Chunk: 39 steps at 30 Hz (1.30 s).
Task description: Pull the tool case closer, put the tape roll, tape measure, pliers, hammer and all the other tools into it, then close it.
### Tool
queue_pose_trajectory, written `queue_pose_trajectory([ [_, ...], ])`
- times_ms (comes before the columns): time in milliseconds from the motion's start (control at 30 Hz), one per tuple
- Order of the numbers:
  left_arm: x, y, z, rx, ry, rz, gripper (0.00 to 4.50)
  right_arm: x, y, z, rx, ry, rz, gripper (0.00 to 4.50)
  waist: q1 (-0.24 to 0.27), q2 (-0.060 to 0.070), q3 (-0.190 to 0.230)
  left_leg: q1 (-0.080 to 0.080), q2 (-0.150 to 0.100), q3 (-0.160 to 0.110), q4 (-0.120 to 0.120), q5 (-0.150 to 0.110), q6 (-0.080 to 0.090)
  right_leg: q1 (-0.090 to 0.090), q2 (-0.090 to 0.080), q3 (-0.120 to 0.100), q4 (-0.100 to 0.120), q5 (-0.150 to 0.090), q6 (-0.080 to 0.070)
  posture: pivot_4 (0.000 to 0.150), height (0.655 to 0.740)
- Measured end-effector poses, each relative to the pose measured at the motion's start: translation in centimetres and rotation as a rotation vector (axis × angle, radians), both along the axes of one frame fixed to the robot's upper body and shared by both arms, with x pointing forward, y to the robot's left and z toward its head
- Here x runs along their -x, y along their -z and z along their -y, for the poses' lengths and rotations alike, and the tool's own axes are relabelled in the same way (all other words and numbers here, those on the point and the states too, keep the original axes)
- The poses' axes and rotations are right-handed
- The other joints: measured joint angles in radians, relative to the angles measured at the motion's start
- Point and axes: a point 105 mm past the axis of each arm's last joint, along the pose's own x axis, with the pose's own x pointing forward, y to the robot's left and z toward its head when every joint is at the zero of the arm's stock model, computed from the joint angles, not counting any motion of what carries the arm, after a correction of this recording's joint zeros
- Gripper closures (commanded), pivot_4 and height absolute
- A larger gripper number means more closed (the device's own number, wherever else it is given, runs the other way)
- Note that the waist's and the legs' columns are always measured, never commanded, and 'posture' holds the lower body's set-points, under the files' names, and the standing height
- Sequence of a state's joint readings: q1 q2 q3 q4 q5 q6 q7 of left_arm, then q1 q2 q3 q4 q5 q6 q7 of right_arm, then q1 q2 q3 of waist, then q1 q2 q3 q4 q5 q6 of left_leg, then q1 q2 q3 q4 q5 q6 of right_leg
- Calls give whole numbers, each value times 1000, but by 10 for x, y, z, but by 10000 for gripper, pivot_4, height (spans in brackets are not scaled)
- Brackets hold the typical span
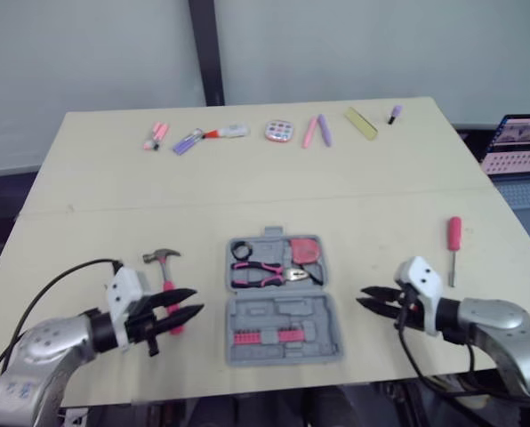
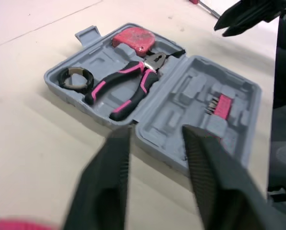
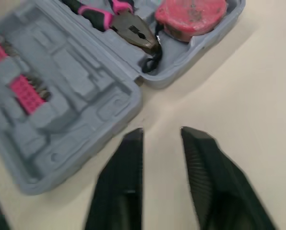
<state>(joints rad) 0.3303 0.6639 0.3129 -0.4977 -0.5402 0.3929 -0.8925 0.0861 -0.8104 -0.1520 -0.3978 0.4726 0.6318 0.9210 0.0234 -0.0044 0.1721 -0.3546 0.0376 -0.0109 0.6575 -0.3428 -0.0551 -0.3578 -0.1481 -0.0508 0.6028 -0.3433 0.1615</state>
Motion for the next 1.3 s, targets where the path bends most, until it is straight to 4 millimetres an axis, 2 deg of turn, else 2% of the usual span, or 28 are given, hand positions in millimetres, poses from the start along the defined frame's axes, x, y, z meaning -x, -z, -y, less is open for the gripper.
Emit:
queue_pose_trajectory([
  [67, 7, 1, -5, 25, -53, -2, 758, 7, -3, -1, -34, -7, -28, 6045, 2, 0, 0, 0, 0, 0, 0, 0, 0, 1, 0, 0, 0, 0, 0, 1500, 7400],
  [100, 11, 4, -8, 28, -77, -13, 0, 11, -3, -2, -51, -14, -48, 1000, 4, 0, 0, 0, 0, 0, 0, -1, 1, 1, 0, 0, -1, 0, 0, 1500, 7400],
  [133, 15, 5, -9, 30, -91, -20, 0, 15, -3, -1, -59, -21, -63, 345, 4, 0, 0, 0, 0, 0, 1, -1, 1, 1, 0, 0, -1, 0, 0, 1500, 7400],
  [367, 39, 11, -3, 62, -136, -30, 0, 24, -6, 2, -83, -68, -67, 345, 2, 0, 0, 0, 0, 0, 1, -2, 1, 1, 0, 0, -2, 0, 0, 1500, 7400],
  [500, 58, 17, 0, 72, -154, -73, 0, 34, -2, 6, -84, -87, -95, 345, 2, -1, 0, 0, 0, 0, 2, -3, 2, 1, 0, 0, -3, 0, 0, 1500, 7400],
  [800, 65, 17, 0, 42, -135, -43, 0, 29, -7, 6, -67, -121, -49, 345, 2, -1, 0, -1, 0, 0, 4, -5, 3, 2, 0, 0, -4, 0, -1, 1500, 7400],
  [900, 63, 17, -1, 36, -154, -35, 0, 27, -8, 5, -51, -136, 17, 345, 1, -1, 0, -1, 0, 0, 5, -5, 4, 2, 0, 0, -4, 0, -1, 1500, 7400],
  [1033, 49, 13, -9, 121, -374, -9, 0, 27, -11, 2, -57, -161, 130, 345, 1, -1, 0, -1, 0, 0, 5, -6, 4, 3, 0, 1, -4, 0, 0, 1500, 7400],
  [1100, 40, 2, -16, 208, -570, 21, 0, 30, -18, -1, -102, -168, 177, 345, 2, -1, 1, 0, 0, 0, 6, -6, 4, 4, 0, 1, -4, 1, 1, 1500, 7400],
  [1200, 38, -2, -22, 248, -721, 0, 0, 39, -30, -4, -137, -201, 236, 345, 3, -1, 1, 0, 0, 0, 6, -6, 4, 5, 0, 1, -4, 1, 1, 1500, 7400],
  [1300, 45, 1, -21, 261, -807, -47, 0, 49, -35, -7, -167, -244, 275, 345, 2, -3, 0, 1, 0, 0, 6, -6, 4, 6, 0, 1, -6, 1, 1, 1500, 7400],
])
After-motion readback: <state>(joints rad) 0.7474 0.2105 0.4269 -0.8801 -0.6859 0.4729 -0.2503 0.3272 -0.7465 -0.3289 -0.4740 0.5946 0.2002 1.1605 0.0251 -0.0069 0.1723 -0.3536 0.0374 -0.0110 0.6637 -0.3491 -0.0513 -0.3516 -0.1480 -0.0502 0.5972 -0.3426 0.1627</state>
